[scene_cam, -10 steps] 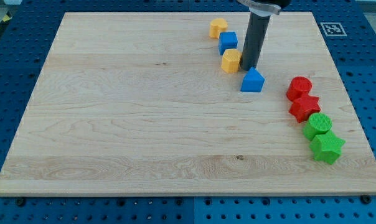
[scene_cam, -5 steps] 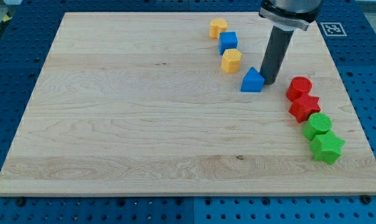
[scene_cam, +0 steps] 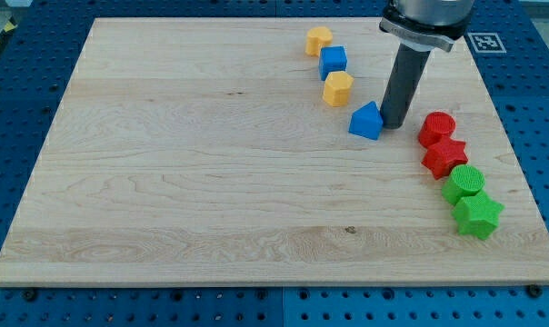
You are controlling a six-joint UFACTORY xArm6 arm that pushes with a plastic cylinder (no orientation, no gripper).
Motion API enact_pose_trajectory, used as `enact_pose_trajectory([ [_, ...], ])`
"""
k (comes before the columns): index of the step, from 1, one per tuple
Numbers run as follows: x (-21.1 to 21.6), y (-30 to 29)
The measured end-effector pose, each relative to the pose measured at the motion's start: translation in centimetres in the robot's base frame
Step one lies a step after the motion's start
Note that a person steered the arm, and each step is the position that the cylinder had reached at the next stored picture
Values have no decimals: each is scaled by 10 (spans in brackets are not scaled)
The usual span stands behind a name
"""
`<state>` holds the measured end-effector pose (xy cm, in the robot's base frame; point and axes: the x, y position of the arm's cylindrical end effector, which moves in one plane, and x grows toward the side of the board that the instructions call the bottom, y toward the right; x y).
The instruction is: Push the blue triangle a bit left
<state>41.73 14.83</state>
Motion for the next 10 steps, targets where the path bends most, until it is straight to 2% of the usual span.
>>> enact_pose_trajectory([
  [3, 19, 0],
  [10, 14, -10],
])
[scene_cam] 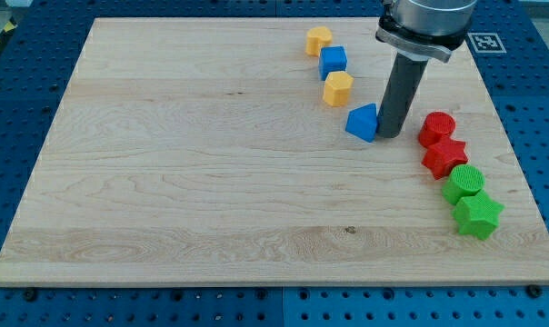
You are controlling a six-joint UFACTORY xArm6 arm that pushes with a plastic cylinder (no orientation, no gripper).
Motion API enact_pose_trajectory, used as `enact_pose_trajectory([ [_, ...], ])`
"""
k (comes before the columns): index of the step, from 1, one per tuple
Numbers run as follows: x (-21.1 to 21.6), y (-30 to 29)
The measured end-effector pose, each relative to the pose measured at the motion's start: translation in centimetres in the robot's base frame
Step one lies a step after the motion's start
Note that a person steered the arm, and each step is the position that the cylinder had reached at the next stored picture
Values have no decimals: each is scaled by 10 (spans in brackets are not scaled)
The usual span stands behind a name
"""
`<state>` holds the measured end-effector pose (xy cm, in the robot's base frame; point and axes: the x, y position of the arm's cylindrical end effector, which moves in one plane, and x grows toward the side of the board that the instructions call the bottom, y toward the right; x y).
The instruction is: Push the blue triangle a bit left
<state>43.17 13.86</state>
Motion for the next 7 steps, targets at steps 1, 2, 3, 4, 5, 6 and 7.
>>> enact_pose_trajectory([
  [1, 0, -14],
  [2, 0, -22],
  [3, -1, -25],
  [4, -3, -28],
  [5, -11, -28],
  [6, -12, -28],
  [7, -12, -19],
])
